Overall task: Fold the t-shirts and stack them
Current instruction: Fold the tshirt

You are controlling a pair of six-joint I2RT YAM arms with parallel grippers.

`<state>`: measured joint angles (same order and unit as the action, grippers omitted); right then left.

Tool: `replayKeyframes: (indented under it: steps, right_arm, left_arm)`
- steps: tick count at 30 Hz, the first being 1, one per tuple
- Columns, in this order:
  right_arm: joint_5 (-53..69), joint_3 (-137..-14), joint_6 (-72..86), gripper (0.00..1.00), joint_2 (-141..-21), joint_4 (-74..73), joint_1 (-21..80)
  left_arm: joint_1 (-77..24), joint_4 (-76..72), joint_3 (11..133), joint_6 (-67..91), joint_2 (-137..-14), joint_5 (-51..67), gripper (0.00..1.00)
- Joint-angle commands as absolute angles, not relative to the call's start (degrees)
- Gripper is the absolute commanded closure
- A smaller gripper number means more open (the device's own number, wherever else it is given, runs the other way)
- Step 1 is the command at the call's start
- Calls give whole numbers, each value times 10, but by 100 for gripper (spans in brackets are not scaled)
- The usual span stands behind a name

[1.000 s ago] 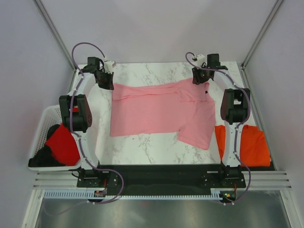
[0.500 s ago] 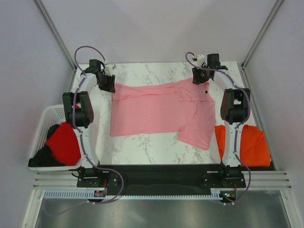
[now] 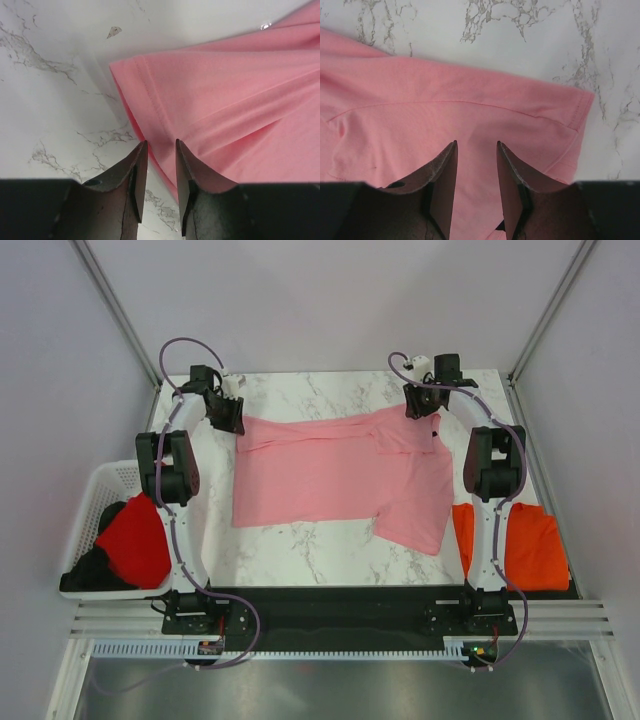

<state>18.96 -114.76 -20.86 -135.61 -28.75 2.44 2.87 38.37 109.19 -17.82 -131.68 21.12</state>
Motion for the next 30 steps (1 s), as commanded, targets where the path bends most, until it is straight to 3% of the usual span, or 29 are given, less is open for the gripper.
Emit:
replayKeyframes:
  steps: [1, 13, 22, 30]
  right_arm:
    - [183, -1153, -218, 55, -1346, -285, 31]
    - [185, -1155, -217, 55, -1351, -285, 31]
    - [192, -1154, -214, 55, -1354, -284, 32]
    - [191, -1155, -216, 55, -1354, -285, 32]
  left_arm:
    - [31, 393, 1113, -165, -1325, 244, 65]
    - [30, 399, 1100, -170, -1321, 222, 67]
    - [34, 388, 1094, -171, -1317, 187, 60]
    - [33, 395, 1090, -175, -1325, 216, 65]
